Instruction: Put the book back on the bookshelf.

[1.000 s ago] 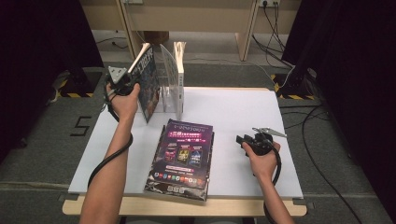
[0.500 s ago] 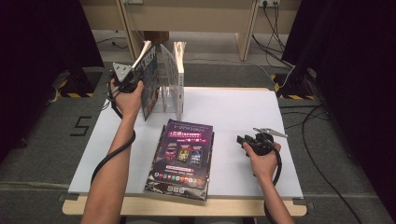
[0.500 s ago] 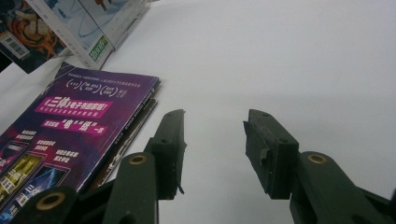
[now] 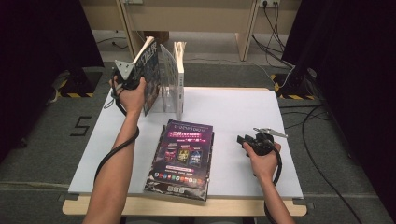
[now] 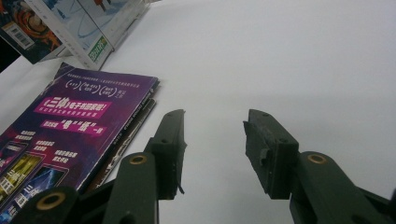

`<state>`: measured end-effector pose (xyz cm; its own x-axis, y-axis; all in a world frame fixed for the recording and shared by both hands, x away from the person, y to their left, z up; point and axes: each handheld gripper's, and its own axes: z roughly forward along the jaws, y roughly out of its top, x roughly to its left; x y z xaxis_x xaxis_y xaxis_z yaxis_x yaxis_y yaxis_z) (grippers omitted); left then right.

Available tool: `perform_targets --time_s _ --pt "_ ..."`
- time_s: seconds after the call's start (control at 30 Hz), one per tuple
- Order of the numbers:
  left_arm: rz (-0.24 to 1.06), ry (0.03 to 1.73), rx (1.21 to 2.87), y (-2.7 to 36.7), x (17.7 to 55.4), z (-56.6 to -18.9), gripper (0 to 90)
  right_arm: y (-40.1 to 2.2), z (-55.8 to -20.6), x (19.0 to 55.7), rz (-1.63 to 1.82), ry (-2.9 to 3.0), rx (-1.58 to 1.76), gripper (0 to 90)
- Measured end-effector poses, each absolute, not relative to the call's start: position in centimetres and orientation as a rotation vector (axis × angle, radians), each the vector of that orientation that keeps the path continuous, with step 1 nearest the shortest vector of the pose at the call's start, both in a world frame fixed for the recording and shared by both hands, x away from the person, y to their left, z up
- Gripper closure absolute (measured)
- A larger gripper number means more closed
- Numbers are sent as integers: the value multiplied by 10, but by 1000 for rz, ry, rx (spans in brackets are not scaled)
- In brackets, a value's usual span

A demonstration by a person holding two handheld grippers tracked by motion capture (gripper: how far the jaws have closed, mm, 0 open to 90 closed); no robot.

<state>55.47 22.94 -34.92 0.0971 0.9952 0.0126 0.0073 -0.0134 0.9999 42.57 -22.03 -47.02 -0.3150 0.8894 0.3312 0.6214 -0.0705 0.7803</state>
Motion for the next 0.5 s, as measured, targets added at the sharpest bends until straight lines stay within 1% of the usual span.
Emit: perform_targets --time_s 0.2,0.5 --pt "1153 1137 1249 228 551 -361 823 -219 -471 426 1337 1918 1638 578" --pt "1157 1149 1249 237 547 -362 821 -219 -469 425 1333 1922 1621 577"
